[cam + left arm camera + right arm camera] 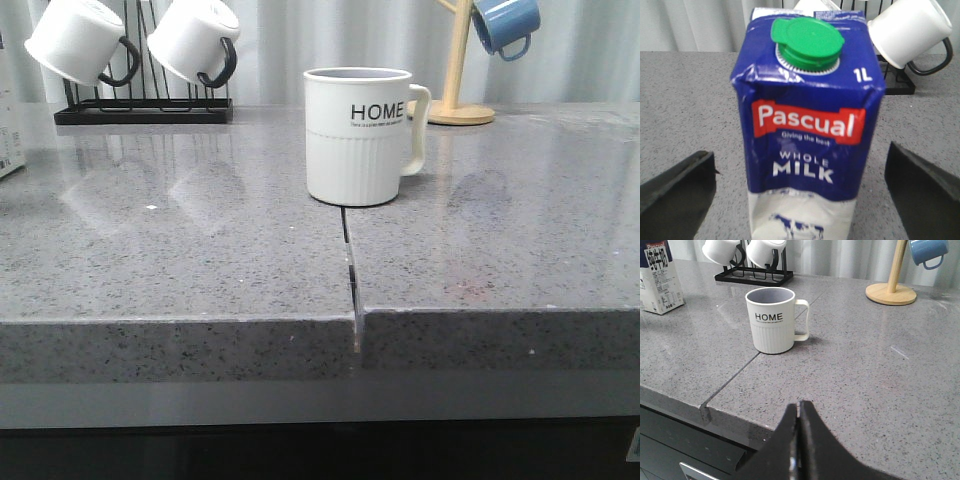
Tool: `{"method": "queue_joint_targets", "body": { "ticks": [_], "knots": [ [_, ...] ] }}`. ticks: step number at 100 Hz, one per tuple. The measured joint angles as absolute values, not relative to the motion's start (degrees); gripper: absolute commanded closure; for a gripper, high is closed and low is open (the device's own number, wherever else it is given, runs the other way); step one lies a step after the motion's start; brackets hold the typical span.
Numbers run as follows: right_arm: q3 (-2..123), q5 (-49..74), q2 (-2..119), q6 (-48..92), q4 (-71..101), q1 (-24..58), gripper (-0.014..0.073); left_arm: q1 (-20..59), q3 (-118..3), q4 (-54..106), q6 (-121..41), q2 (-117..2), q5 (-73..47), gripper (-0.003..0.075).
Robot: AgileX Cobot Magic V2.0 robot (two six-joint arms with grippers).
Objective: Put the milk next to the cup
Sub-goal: 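Lift the milk carton and carry it beside the HOME mug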
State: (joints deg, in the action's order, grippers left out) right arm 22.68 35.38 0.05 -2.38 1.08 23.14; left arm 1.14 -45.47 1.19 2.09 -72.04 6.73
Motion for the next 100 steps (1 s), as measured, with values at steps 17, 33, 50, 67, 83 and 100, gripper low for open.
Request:
{"method": "queue_joint_targets", "body": {
  "ticks": [17, 33, 50, 67, 83, 100],
  "knots": [
    [22.68, 35.38, 0.05, -2.38, 1.08, 23.14, 0.0652, 1.14, -49.14, 1.63, 2.09, -78.09, 8.29, 0.0085],
    [22.68, 35.39, 0.05, -2.38, 1.08, 23.14, 0.0652, 1.14, -51.12, 1.68, 2.09, -82.43, 9.88, 0.0321],
    [22.68, 35.39, 0.05, -2.38, 1.08, 23.14, 0.0652, 1.14, -51.25, 2.10, 1.66, -82.83, 10.57, 0.0687],
    [22.68, 35.39, 0.05, -2.38, 1.08, 23.14, 0.0652, 1.43, -51.25, 8.25, -3.26, -81.58, 8.84, 0.0717],
    [22.68, 35.39, 0.05, -2.38, 1.08, 23.14, 0.0652, 4.44, -51.14, 23.03, -15.16, -78.26, 8.28, 0.0717],
    [22.68, 35.39, 0.05, -2.38, 1.08, 23.14, 0.0652, 10.81, -51.14, 39.69, -29.11, -76.42, 8.83, 0.0717]
  ]
}}
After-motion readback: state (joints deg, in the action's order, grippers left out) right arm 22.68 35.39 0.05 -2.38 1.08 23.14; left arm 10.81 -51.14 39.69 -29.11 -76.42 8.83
